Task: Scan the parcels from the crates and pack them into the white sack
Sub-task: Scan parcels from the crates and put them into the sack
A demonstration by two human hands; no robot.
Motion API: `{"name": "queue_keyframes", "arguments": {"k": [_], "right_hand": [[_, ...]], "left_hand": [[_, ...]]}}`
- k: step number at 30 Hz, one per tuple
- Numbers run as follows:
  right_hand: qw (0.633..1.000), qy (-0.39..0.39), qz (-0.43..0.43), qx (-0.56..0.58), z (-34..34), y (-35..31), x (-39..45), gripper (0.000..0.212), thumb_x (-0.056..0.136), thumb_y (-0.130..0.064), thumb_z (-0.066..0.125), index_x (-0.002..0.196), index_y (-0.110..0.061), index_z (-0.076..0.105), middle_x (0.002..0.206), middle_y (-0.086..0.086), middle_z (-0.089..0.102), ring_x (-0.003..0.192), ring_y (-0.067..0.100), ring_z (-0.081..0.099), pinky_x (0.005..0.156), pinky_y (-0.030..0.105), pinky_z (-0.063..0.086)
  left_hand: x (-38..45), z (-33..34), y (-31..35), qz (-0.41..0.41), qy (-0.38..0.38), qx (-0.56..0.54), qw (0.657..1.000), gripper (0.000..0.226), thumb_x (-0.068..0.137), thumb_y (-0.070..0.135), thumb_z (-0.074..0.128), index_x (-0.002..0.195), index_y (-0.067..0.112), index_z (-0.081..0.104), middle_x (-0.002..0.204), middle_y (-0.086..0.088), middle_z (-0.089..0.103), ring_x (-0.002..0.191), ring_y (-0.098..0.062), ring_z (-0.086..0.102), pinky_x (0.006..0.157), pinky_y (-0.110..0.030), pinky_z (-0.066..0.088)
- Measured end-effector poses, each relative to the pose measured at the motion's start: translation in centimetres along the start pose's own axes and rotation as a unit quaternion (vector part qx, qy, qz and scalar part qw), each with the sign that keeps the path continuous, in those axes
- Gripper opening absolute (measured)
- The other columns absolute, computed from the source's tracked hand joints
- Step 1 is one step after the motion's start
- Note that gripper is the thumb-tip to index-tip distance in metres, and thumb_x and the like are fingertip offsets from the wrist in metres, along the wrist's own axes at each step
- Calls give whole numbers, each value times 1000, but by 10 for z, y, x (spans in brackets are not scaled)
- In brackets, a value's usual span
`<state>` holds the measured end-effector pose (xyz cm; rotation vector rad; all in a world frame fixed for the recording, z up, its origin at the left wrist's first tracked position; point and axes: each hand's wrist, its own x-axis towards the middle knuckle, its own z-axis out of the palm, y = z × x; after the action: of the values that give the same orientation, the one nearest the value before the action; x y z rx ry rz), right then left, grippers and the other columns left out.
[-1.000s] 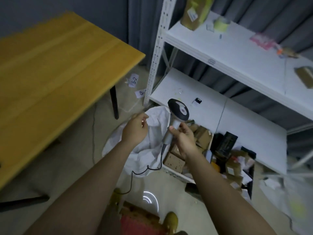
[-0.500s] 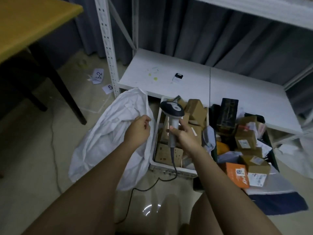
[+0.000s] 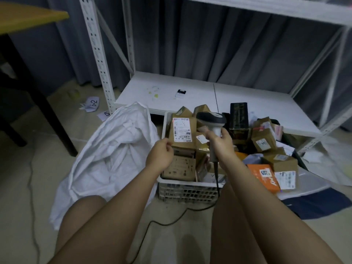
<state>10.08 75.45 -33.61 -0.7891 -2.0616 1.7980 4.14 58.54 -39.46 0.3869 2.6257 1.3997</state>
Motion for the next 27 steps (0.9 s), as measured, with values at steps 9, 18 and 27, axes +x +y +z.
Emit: {"name": "queue_keyframes", "arguments": {"k": [9,18,27], "right_hand": [[999,18,42,-21,12,22,32,52,94,-41,57,138,-15,46,122,7,62,110,25,56,89,35,44],[996,8,83,10,42,54,111,47,99,-30,52,140,-11,42,125,5,54,114,22,51,85,24,35],[993,25,96,68,44,45,112,42,97,-31,55,134,-12,47,116,6,60,99,19,56,85,31,45]], "left_hand": [[46,22,-2,-69,23,2,997,35,96,24,49,128,9,52,128,-11,53,110,-26,55,86,-32,44],[114,57,-39,-210,-62,-57,974,53,98,44,38,139,12,44,139,-8,50,122,-26,49,103,-34,39],[105,46,-22,-145,-34,-265,953,52,93,48,50,141,31,37,132,4,55,111,-11,57,91,-30,49]]}}
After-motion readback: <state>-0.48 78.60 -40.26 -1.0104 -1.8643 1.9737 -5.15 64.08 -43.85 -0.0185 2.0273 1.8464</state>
